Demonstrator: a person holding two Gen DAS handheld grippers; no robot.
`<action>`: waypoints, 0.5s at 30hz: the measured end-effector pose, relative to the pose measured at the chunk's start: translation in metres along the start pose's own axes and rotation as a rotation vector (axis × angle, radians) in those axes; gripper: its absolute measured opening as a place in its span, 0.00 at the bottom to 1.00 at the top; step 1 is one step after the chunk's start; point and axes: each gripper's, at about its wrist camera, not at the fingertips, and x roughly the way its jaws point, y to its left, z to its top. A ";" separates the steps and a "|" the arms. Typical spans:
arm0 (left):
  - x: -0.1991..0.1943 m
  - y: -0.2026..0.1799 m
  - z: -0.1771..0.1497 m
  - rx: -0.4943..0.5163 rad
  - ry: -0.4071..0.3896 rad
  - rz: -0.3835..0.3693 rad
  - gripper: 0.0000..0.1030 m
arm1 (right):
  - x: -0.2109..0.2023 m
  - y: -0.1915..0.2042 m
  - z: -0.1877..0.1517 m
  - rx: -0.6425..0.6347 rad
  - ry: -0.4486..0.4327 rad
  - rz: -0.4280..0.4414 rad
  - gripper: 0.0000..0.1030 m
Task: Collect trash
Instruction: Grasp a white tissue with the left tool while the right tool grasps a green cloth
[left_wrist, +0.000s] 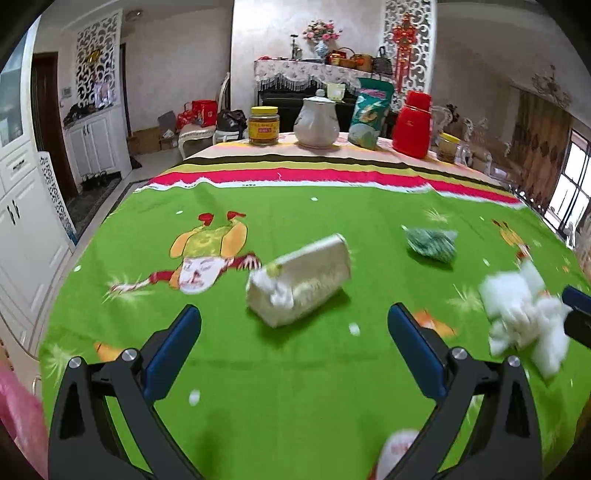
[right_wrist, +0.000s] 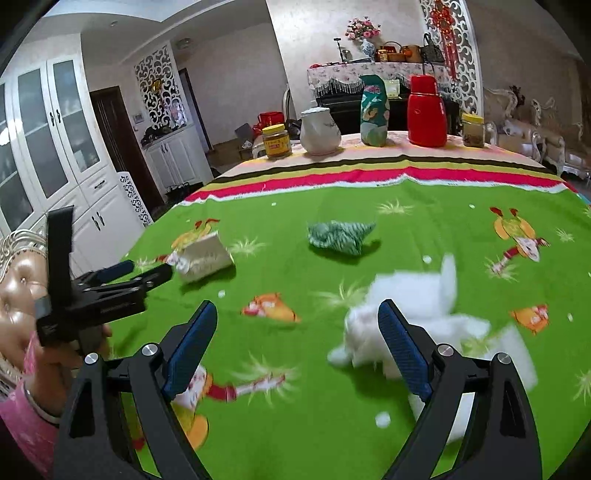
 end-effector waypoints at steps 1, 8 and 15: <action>0.008 0.001 0.004 -0.004 0.007 0.002 0.95 | 0.004 0.001 0.004 -0.001 0.001 -0.001 0.82; 0.057 -0.004 0.017 0.038 0.062 -0.002 0.95 | 0.076 -0.006 0.036 0.079 0.079 -0.079 0.82; 0.094 0.000 0.020 0.064 0.131 -0.051 0.70 | 0.140 -0.026 0.063 0.196 0.155 -0.184 0.82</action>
